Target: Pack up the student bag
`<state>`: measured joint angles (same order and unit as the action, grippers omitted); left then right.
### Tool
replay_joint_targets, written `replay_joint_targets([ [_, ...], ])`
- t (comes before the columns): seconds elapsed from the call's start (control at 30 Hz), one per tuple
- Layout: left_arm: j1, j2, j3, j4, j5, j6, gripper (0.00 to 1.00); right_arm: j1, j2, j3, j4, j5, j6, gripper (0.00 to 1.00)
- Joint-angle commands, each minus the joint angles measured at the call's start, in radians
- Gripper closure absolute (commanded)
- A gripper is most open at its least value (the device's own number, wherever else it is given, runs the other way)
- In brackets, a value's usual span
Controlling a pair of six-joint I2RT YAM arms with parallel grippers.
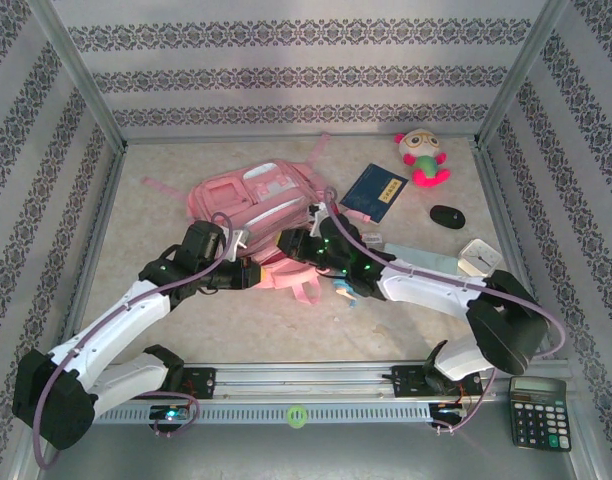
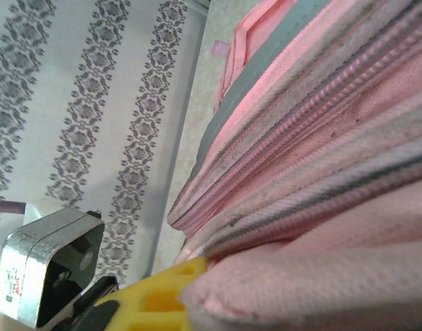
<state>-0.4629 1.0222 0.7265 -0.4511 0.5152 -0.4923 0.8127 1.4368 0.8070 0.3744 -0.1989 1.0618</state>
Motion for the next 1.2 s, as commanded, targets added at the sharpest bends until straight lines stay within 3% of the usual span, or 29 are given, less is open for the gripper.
replay_joint_targets([
  [0.0, 0.019, -0.004, 0.054, -0.18, -0.124, 0.13, 1.0, -0.078, -0.092, -0.012, -0.024, -0.15, -0.095, 0.98],
  [0.3, 0.071, 0.098, 0.131, -0.254, -0.34, 0.259, 1.0, -0.14, -0.12, 0.091, -0.144, -0.479, -0.203, 1.0],
  [0.5, 0.222, 0.15, 0.131, -0.212, -0.502, 0.277, 1.0, -0.16, -0.207, 0.097, -0.205, -0.441, -0.215, 1.0],
  [0.6, 0.326, 0.16, 0.122, -0.129, -0.508, 0.281, 1.0, -0.145, -0.237, 0.094, -0.215, -0.397, -0.212, 1.0],
  [0.73, 0.403, 0.202, 0.17, -0.077, -0.403, 0.286, 0.99, -0.061, -0.217, 0.109, -0.211, -0.242, -0.207, 1.0],
  [0.77, 0.403, 0.206, 0.192, -0.087, -0.385, 0.298, 0.93, -0.039, -0.202, 0.119, -0.204, -0.206, -0.206, 1.0],
  [0.83, 0.403, 0.196, 0.231, -0.11, -0.335, 0.326, 0.71, -0.007, -0.152, 0.146, -0.168, -0.147, -0.195, 1.0],
  [0.93, 0.404, 0.111, 0.231, -0.101, -0.185, 0.443, 0.45, 0.014, -0.068, 0.204, -0.143, -0.093, -0.182, 1.0],
  [1.17, 0.402, -0.241, 0.057, 0.071, 0.157, 0.873, 0.28, 0.049, 0.085, 0.304, -0.058, -0.005, -0.081, 1.0],
])
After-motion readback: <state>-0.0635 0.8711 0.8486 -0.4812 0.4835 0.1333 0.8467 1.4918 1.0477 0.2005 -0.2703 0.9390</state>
